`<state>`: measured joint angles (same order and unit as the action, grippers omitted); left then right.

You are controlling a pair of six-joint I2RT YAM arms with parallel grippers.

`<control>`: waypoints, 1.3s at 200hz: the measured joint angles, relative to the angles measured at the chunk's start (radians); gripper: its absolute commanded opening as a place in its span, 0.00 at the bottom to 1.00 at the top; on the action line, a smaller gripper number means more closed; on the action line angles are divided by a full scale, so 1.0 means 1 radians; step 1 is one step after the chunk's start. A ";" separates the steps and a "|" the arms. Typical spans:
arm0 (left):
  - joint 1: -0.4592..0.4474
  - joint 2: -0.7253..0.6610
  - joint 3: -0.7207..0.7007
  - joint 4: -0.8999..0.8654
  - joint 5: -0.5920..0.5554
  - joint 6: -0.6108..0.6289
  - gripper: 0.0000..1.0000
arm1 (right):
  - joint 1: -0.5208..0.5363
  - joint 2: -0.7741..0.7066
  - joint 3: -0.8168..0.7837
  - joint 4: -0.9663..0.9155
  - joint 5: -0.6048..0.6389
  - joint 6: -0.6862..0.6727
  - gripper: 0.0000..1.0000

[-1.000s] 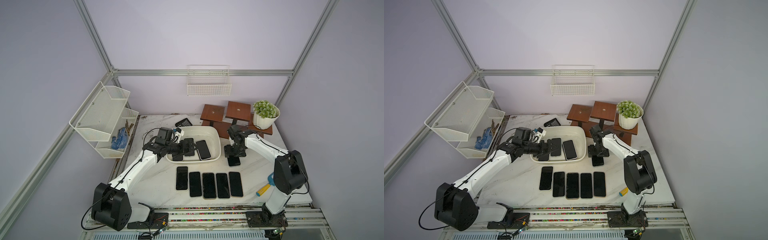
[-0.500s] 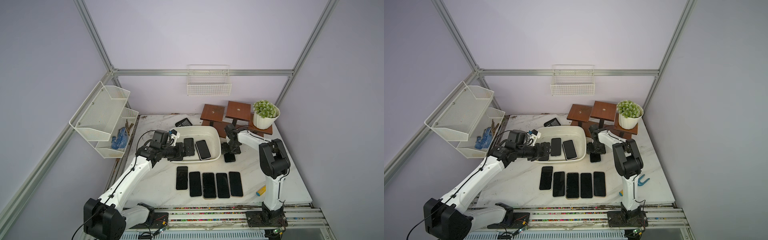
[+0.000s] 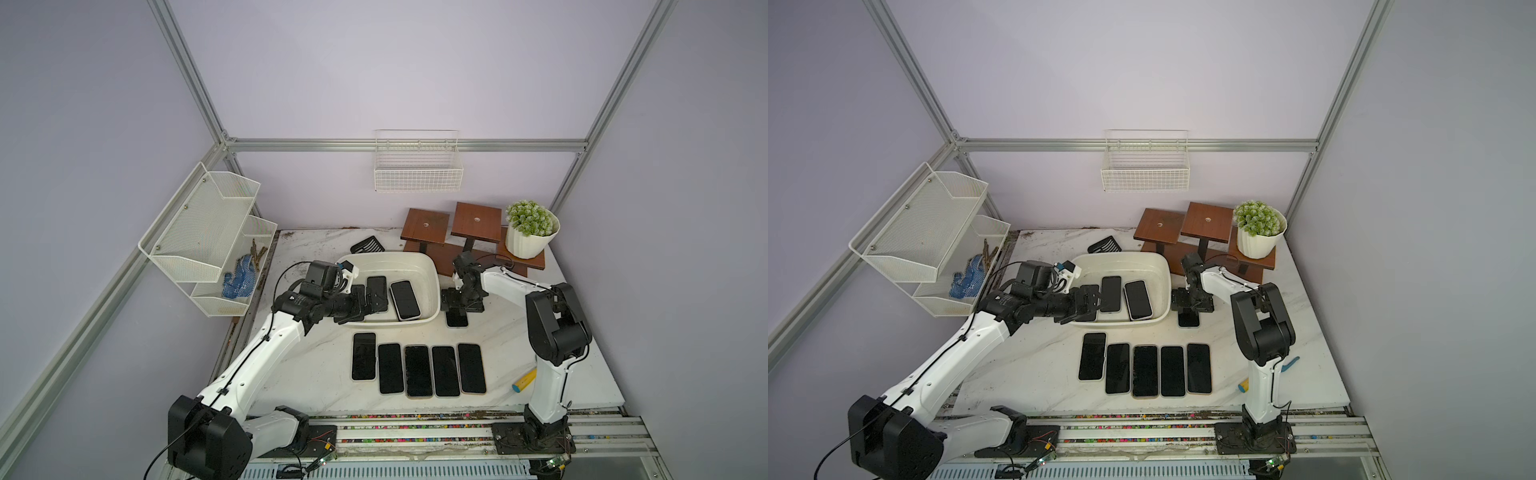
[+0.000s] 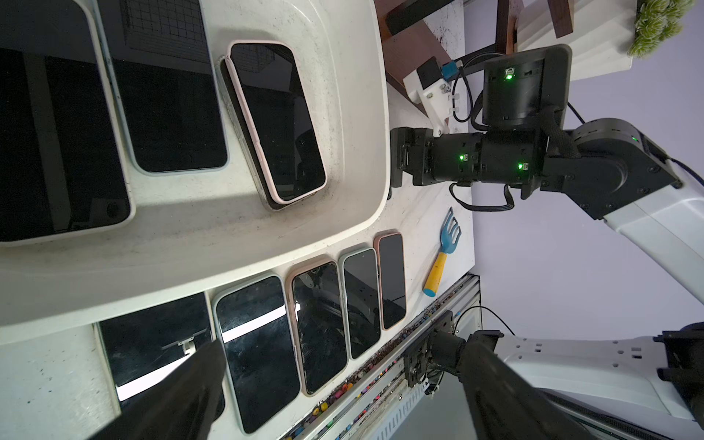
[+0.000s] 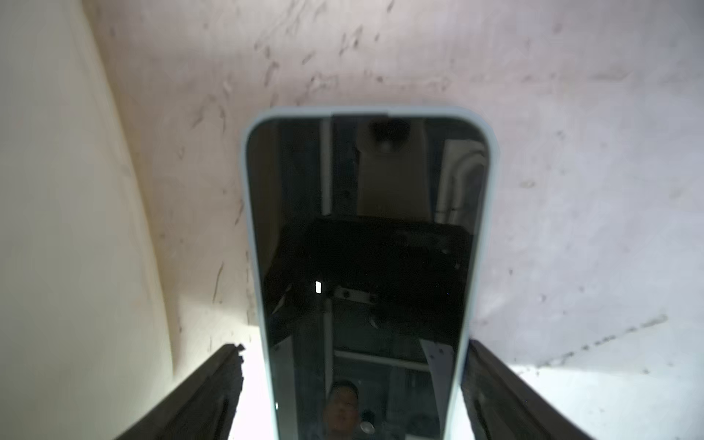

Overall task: Take the phone out of the storage box
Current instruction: Place the phone at the center of the board, then pick up the phone from the storage box.

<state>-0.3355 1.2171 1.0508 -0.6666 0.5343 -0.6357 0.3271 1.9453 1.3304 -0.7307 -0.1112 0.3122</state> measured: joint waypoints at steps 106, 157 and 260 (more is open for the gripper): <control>0.000 0.000 -0.003 0.020 0.000 -0.011 1.00 | -0.004 -0.070 -0.106 0.095 -0.116 -0.020 0.86; 0.000 -0.001 -0.026 0.019 -0.016 -0.012 1.00 | -0.011 -0.113 -0.122 0.070 -0.075 -0.036 0.93; 0.002 0.009 -0.026 0.039 -0.037 -0.011 1.00 | 0.081 -0.257 0.226 -0.072 -0.100 -0.055 0.96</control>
<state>-0.3336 1.2259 1.0245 -0.6277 0.4969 -0.6472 0.4080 1.6878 1.5566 -0.8032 -0.2108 0.2569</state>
